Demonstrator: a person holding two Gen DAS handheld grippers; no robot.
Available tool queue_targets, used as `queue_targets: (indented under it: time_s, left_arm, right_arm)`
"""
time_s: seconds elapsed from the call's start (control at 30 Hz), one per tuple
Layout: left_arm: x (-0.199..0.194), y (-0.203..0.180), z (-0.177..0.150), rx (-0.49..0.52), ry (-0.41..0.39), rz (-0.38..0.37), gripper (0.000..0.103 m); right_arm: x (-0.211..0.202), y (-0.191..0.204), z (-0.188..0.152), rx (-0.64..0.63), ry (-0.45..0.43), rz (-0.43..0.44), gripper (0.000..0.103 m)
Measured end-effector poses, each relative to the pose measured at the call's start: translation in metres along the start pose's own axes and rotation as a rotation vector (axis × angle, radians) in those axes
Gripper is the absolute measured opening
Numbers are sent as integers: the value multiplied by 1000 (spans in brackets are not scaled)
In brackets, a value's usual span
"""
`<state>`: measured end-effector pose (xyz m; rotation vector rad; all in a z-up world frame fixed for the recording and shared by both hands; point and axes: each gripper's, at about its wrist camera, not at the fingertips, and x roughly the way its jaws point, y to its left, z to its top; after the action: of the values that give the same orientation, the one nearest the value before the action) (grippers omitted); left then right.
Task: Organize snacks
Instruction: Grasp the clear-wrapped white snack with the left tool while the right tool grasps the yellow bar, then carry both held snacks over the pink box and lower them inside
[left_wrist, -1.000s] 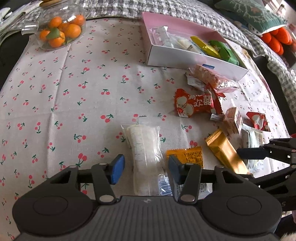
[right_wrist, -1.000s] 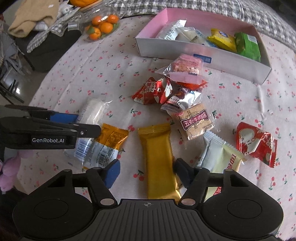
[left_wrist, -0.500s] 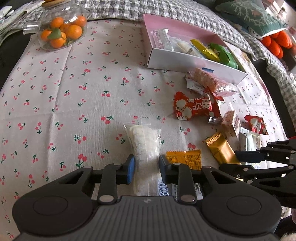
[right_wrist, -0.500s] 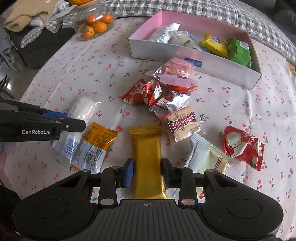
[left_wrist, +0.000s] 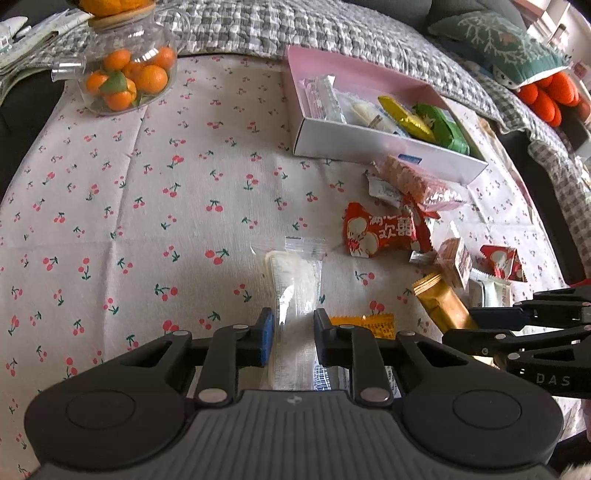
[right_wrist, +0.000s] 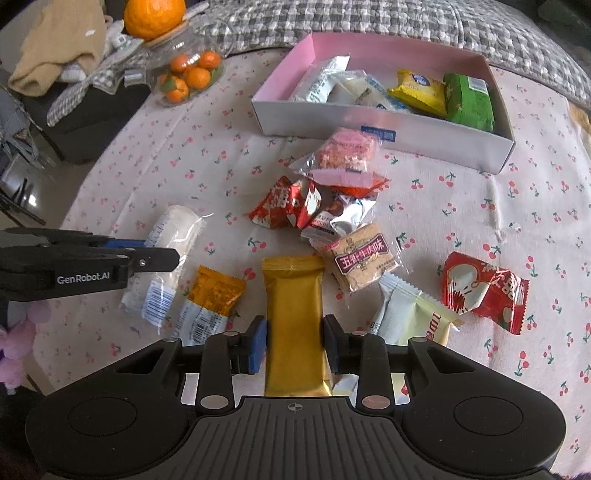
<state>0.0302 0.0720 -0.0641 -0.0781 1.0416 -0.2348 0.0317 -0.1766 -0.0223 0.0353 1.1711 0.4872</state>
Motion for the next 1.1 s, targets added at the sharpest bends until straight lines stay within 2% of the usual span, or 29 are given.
queue_targets:
  time_s: [0.43,0.63,1.1]
  left_arm:
    - [-13,2,14,-29,-59,-27,20]
    - [-19,4,25,-54,-85,-43,19]
    - [-23,-12,58,-97,-140,-100,19]
  right_arm:
    - [-23,-12,13,87,-49,103,31]
    - [-43,-19,23,131,-104,157,30]
    - [-63,-67,65,308,-225,155,30]
